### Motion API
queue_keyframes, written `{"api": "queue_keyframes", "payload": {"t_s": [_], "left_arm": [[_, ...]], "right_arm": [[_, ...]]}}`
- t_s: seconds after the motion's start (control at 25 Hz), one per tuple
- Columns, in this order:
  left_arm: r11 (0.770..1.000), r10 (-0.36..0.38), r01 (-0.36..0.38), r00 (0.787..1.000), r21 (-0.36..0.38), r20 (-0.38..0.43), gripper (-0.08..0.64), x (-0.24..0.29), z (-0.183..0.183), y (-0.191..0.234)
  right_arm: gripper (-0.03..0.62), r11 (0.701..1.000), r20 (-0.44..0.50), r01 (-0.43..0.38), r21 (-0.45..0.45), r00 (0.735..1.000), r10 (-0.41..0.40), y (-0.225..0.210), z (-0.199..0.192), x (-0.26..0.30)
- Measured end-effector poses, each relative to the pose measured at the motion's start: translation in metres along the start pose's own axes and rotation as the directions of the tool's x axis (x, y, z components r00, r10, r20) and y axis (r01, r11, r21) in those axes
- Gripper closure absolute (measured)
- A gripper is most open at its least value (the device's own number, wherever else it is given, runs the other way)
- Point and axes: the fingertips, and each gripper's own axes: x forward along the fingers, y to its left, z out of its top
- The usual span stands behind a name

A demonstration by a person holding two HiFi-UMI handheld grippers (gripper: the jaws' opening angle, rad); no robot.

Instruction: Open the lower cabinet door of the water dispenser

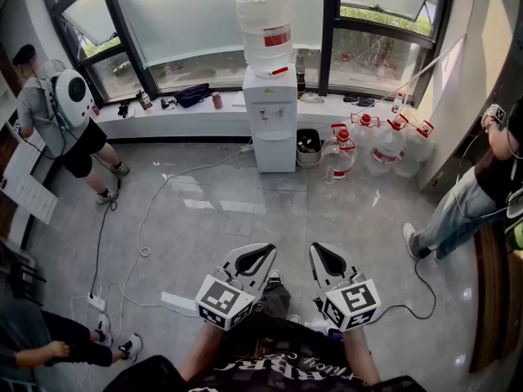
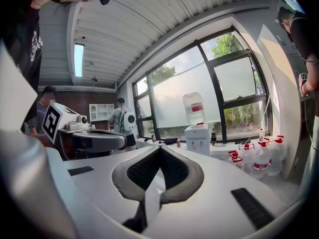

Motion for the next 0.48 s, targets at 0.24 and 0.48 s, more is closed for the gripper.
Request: {"api": "queue_keyframes", "payload": {"t_s": [0.24, 0.48], "left_arm": [[1.0, -0.008, 0.008, 1.0, -0.006, -0.009, 0.54, -0.003, -0.003, -0.006], [1.0, -0.009, 0.009, 1.0, -0.009, -0.018, 0.54, -0.006, -0.01, -0.012]], "right_arm": [[0.581, 1.0, -0.008, -0.005, -0.003, 1.0, 0.005, 0.003, 0.0, -0.002], [0.581, 1.0, -0.017, -0.013, -0.002, 1.0, 0.013, 0.006, -0.007, -0.007]]}}
